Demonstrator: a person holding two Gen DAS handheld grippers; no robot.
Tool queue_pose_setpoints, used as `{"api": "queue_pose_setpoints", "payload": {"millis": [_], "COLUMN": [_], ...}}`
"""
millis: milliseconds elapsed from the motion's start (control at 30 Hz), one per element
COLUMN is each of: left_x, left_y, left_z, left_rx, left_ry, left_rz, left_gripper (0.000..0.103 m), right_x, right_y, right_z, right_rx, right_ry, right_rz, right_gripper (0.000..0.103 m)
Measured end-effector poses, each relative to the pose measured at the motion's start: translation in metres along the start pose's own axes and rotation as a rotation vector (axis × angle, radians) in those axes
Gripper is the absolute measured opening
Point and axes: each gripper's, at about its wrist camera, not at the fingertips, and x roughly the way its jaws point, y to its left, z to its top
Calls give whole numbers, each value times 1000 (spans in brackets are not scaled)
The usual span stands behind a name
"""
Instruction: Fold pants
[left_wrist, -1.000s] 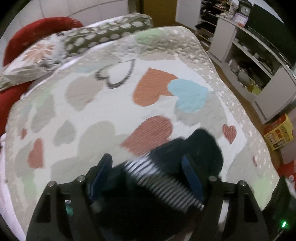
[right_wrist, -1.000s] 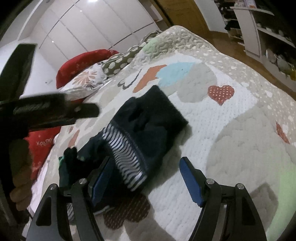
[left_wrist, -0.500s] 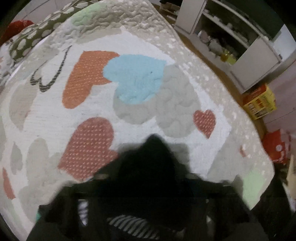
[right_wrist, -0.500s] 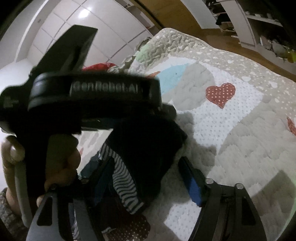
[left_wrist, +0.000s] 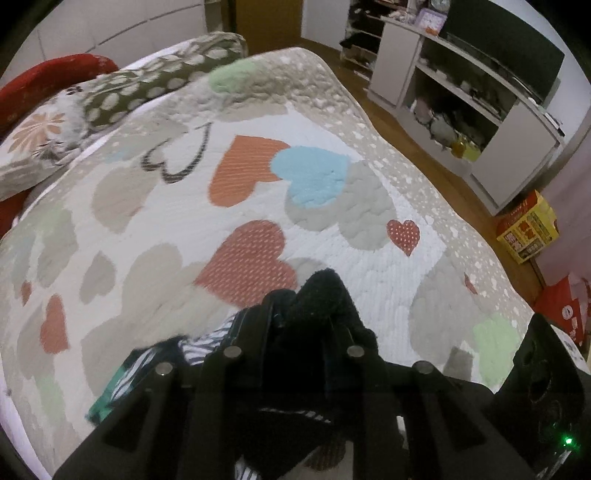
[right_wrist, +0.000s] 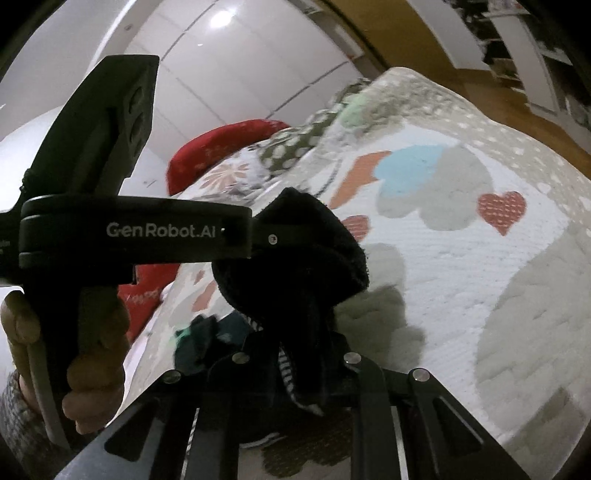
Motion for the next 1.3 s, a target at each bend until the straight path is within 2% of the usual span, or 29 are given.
{"api": "queue_pose_setpoints", "payload": {"millis": [333,533,633,700,767,800,867,967,1100,1200,1300], "left_x": [-43,-44,-39,-40,-43,-44,-46,-47,-53,-61,-70], "left_y": [33,65,77,87,99,103,121,147,179,182,175], "left_z": [-46,-76,-86,-94,-104,-108,-122,-142,-174,-186,-188], "left_rx": [-114,-209,-247,-297,-357,-379,-457,-562,-717,-744,-738], "left_ry": [-71,-63,-56,-70,-89,-93,-106,-100,-103,-126,-154], "left_rz": [28,39,58,42,27,28,37,26,-28,-44,-43], "left_gripper": [20,20,20,23,26,34,41,41,45,48,50], "right_x": [3,24,35,40,39,39,40,44,53,51,49], "right_y": [45,55,61,66,71,74,80,81,81,84,80], "right_z": [-18,-31,-41,-46,-49,-52,-55,-60,-64,-64,-54], "right_rx": [-110,-130,-158,-172,-184,-200,-231,-238,-214,-235,-227], "right_ry": [45,123,160,181,192,199,216,248,321,359,347], "right_rz": [108,195,198,230,277,296,320,349,411,452,470], "right_gripper": [17,20,30,57,67,69,71,71,71,71,71]}}
